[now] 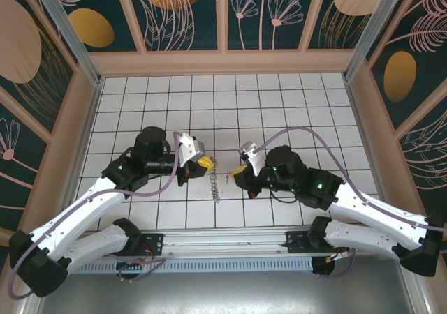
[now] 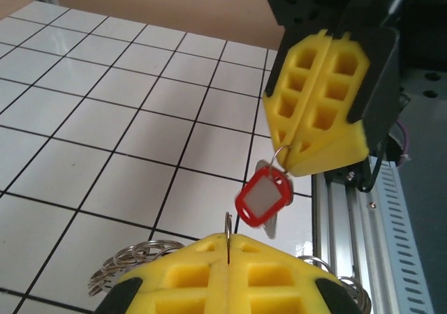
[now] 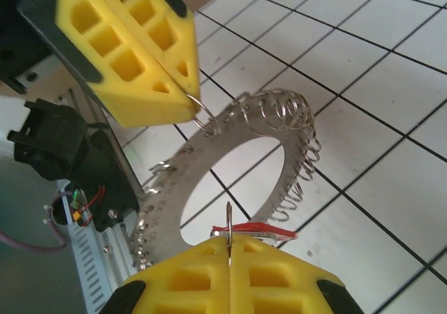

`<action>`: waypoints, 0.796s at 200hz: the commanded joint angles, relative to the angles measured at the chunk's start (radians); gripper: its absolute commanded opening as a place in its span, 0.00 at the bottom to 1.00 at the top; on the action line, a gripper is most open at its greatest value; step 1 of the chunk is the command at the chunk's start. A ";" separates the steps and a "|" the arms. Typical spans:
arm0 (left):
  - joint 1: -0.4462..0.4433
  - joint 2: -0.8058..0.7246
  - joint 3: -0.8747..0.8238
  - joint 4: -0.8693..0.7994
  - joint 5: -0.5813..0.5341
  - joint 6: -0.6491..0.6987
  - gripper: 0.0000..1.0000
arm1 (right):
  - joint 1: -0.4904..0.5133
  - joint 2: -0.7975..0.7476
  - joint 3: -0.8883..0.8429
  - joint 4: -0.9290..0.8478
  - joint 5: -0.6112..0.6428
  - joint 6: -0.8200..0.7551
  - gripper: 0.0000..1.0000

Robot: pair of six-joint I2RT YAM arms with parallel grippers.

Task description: Put the keys on the keyring

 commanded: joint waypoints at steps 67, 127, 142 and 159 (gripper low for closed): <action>-0.027 0.077 0.130 -0.119 0.161 0.044 0.00 | -0.006 -0.085 0.029 -0.067 -0.006 -0.186 0.00; -0.026 0.103 0.150 -0.090 0.245 0.022 0.00 | 0.011 -0.070 0.016 0.040 -0.052 -0.228 0.00; -0.026 0.099 0.149 -0.075 0.265 0.011 0.00 | 0.023 -0.067 0.016 0.067 -0.050 -0.229 0.00; -0.026 0.094 0.150 -0.066 0.271 0.003 0.00 | 0.039 -0.063 0.015 0.091 -0.045 -0.229 0.00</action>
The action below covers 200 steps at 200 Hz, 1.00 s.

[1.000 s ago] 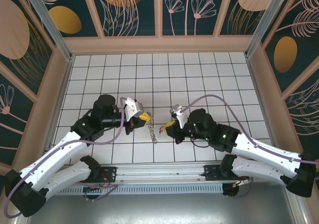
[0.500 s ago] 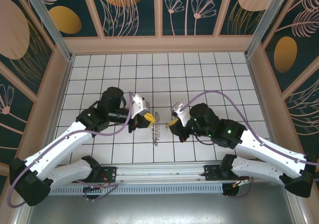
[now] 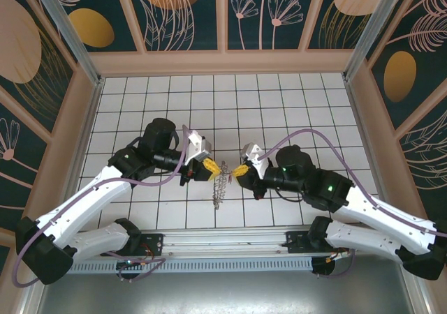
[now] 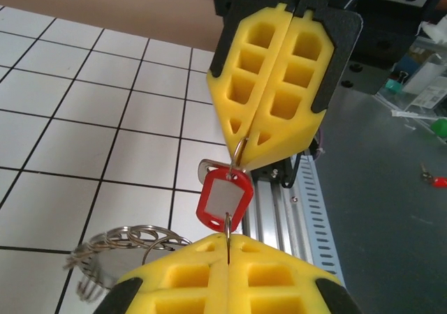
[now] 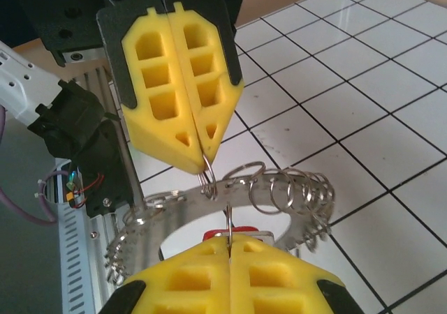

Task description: Put the keys on the keyring

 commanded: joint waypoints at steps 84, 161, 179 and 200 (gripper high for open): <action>-0.007 -0.030 0.031 0.109 0.095 -0.066 0.00 | 0.072 0.016 -0.009 0.061 0.045 -0.030 0.00; -0.007 -0.035 0.029 0.135 0.104 -0.093 0.00 | 0.112 -0.023 -0.017 0.062 0.132 -0.034 0.00; -0.007 -0.035 0.030 0.137 0.100 -0.095 0.00 | 0.122 -0.023 -0.017 0.063 0.142 -0.037 0.00; -0.006 -0.035 0.030 0.144 0.101 -0.102 0.00 | 0.130 -0.025 -0.018 0.060 0.159 -0.036 0.00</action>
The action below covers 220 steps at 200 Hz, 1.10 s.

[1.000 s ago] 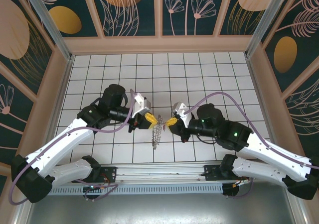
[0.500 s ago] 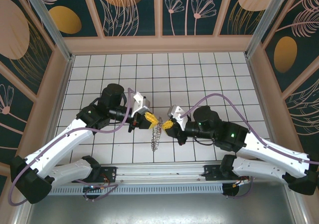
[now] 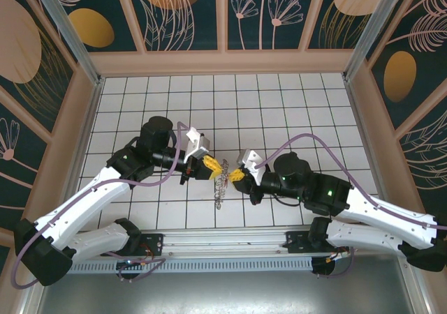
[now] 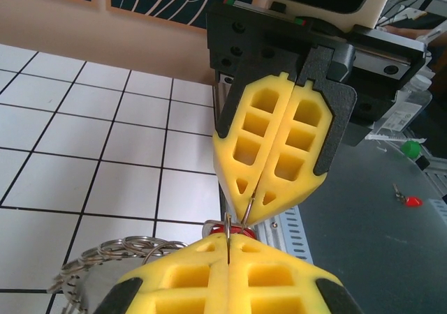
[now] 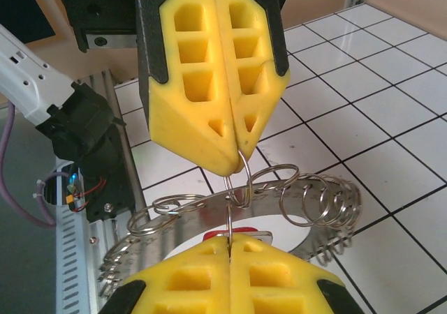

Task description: Put the keys on the keyring

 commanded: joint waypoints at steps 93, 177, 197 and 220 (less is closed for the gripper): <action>-0.007 -0.017 0.030 0.065 0.021 -0.036 0.00 | 0.047 -0.038 -0.017 0.031 0.116 -0.026 0.00; -0.007 -0.008 0.028 0.074 0.020 -0.040 0.00 | 0.051 -0.037 -0.028 0.066 0.134 -0.055 0.00; -0.006 -0.006 0.027 0.075 0.020 -0.039 0.00 | 0.050 -0.034 -0.028 0.079 0.120 -0.057 0.00; -0.007 -0.007 0.027 0.075 0.021 -0.038 0.00 | 0.051 -0.034 -0.031 0.096 0.107 -0.054 0.00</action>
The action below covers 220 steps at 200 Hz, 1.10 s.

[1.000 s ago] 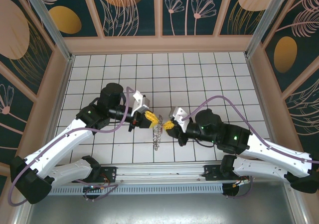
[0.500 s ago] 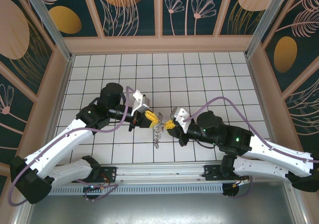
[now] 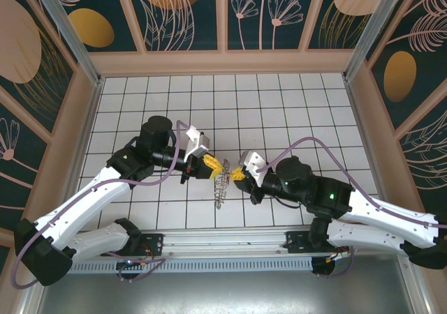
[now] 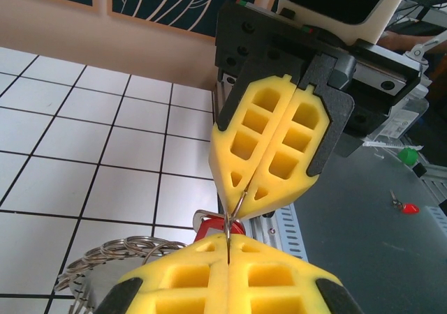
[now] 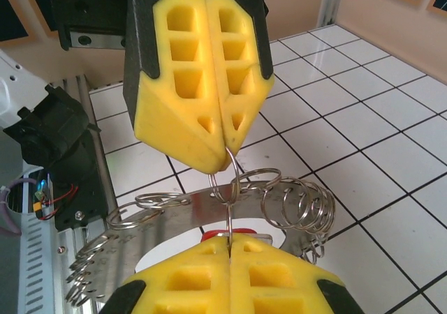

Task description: Put the keys on the keyring

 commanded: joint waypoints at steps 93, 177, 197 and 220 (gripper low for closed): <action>-0.007 -0.008 0.027 0.049 0.015 -0.005 0.00 | 0.009 -0.009 -0.018 0.067 0.045 -0.015 0.00; -0.007 -0.003 0.027 0.049 0.016 -0.004 0.00 | 0.008 -0.013 -0.029 0.083 0.051 -0.017 0.00; -0.007 -0.002 0.028 0.051 0.017 -0.006 0.00 | 0.010 -0.013 -0.029 0.088 0.049 -0.020 0.00; -0.007 -0.003 0.028 0.051 0.015 -0.008 0.00 | 0.008 -0.011 -0.029 0.094 0.049 -0.022 0.00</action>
